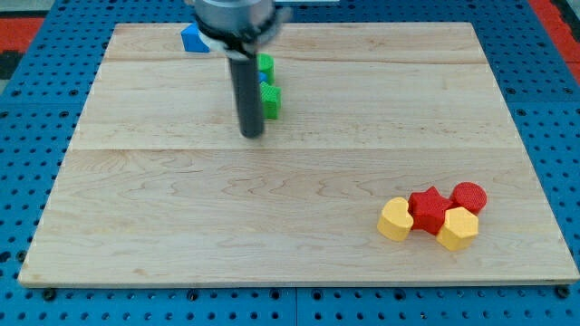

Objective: Move the green star diagonally to the yellow hexagon

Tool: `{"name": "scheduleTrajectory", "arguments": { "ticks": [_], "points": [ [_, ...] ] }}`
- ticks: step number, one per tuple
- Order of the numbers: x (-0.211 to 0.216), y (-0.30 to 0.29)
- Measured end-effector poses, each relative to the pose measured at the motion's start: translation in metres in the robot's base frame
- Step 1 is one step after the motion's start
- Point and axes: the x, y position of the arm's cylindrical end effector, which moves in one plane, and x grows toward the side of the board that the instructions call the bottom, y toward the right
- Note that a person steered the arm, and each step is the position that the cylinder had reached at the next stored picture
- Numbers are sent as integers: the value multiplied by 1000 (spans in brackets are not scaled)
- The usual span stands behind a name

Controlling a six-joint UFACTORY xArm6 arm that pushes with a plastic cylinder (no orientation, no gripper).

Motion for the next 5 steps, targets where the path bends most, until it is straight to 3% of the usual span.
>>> {"name": "scheduleTrajectory", "arguments": {
  "ticks": [1, 2, 3, 4, 5],
  "points": [
    [0, -50],
    [-92, -93],
    [-108, -29],
    [-97, 33],
    [-30, 37]
  ]
}}
